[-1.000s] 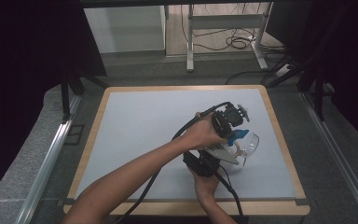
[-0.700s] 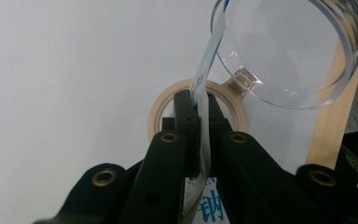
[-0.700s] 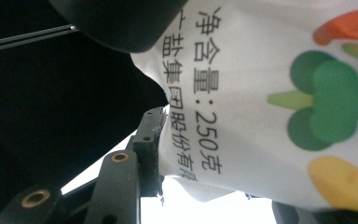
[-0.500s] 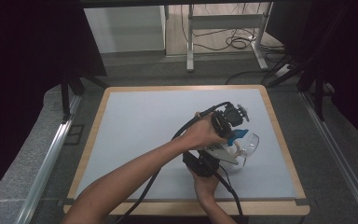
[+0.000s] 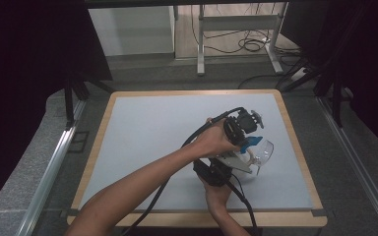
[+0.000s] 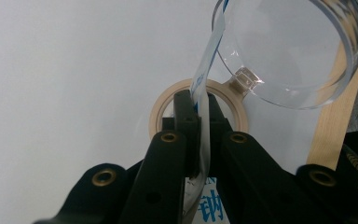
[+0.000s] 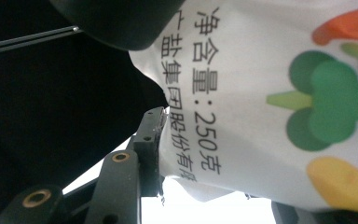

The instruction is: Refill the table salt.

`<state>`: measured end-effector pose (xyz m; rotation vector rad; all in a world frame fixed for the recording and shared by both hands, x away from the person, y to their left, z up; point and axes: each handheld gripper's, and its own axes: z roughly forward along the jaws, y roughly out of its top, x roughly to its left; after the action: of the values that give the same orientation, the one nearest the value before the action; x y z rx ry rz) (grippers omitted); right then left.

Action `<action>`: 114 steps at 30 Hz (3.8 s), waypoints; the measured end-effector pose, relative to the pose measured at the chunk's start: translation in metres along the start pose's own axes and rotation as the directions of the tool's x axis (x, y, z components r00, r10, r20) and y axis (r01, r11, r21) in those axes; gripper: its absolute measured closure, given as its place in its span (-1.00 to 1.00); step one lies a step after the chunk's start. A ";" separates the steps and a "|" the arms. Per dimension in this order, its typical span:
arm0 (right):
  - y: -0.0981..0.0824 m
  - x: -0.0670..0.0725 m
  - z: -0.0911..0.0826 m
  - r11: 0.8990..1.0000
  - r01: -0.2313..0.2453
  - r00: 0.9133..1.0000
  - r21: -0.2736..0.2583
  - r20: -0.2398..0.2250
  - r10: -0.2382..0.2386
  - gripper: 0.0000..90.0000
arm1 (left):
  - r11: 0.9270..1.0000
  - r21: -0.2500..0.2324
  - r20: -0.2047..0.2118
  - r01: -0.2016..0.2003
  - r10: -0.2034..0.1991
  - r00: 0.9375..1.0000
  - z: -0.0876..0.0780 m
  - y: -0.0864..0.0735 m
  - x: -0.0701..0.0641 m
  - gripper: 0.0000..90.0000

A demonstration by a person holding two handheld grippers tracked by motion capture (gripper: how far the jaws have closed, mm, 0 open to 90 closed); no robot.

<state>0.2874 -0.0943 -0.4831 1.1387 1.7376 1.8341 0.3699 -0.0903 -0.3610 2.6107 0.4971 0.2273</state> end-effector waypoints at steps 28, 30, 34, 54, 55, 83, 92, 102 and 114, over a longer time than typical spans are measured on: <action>0.002 -0.001 -0.001 1.000 -0.014 1.000 -0.020 -0.009 0.014 0.31 | 1.000 0.013 -0.005 -0.009 0.009 1.000 -0.001 0.004 0.000 1.00; 0.002 -0.001 -0.001 1.000 -0.015 1.000 -0.019 -0.009 0.015 0.31 | 1.000 0.013 -0.007 -0.008 0.008 1.000 0.000 0.004 0.000 1.00; 0.001 -0.002 0.000 1.000 -0.017 1.000 -0.017 -0.009 0.017 0.31 | 1.000 0.017 -0.007 -0.008 0.008 1.000 0.001 0.004 0.001 1.00; -0.003 -0.002 0.002 1.000 -0.027 1.000 -0.006 -0.012 0.027 0.32 | 1.000 0.015 0.005 0.006 -0.006 1.000 0.004 0.000 0.004 1.00; -0.004 -0.002 0.002 0.999 -0.031 0.999 -0.009 -0.012 0.031 0.33 | 1.000 0.016 0.006 0.004 -0.004 1.000 0.004 0.000 0.004 1.00; -0.004 -0.002 0.000 0.999 -0.027 1.000 -0.018 -0.002 0.027 0.34 | 1.000 0.018 0.007 -0.001 0.001 1.000 0.004 0.002 0.002 1.00; -0.005 -0.003 0.000 1.000 -0.022 1.000 -0.019 0.000 0.022 0.34 | 1.000 0.016 0.008 0.002 -0.002 1.000 0.005 0.001 0.002 1.00; -0.005 -0.002 0.000 0.999 -0.029 1.000 -0.020 0.001 0.029 0.34 | 1.000 0.017 0.006 0.000 0.000 1.000 0.005 0.001 0.002 1.00; -0.004 -0.003 -0.001 0.999 -0.033 0.999 -0.028 0.007 0.033 0.34 | 1.000 0.020 0.010 -0.011 0.011 1.000 0.006 0.003 -0.001 1.00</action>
<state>0.2876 -0.0963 -0.4875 1.1688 1.6928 1.8652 0.3716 -0.0953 -0.3645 2.6332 0.4843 0.2135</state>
